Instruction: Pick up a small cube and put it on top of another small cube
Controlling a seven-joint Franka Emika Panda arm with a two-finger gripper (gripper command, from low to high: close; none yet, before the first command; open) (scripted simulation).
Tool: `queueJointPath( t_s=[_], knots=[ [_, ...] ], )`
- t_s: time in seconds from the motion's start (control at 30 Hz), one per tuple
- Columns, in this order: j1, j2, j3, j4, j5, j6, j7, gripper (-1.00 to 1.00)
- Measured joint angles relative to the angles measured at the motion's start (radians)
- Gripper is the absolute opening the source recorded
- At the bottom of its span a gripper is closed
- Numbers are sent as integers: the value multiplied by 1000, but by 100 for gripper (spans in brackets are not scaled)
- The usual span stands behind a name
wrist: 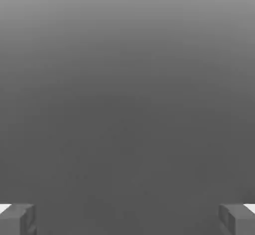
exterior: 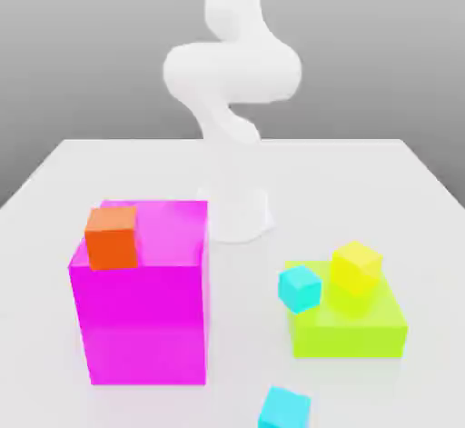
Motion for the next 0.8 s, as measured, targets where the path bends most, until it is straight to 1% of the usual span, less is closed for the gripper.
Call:
queueJointPath(
  t_s=[0.4,0.63,0.8],
  knots=[
    [-91,442,130,-25,-113,139,269,0],
    [-94,695,156,-39,-166,220,415,0],
    [-78,870,158,-51,-162,282,490,0]
  ],
)
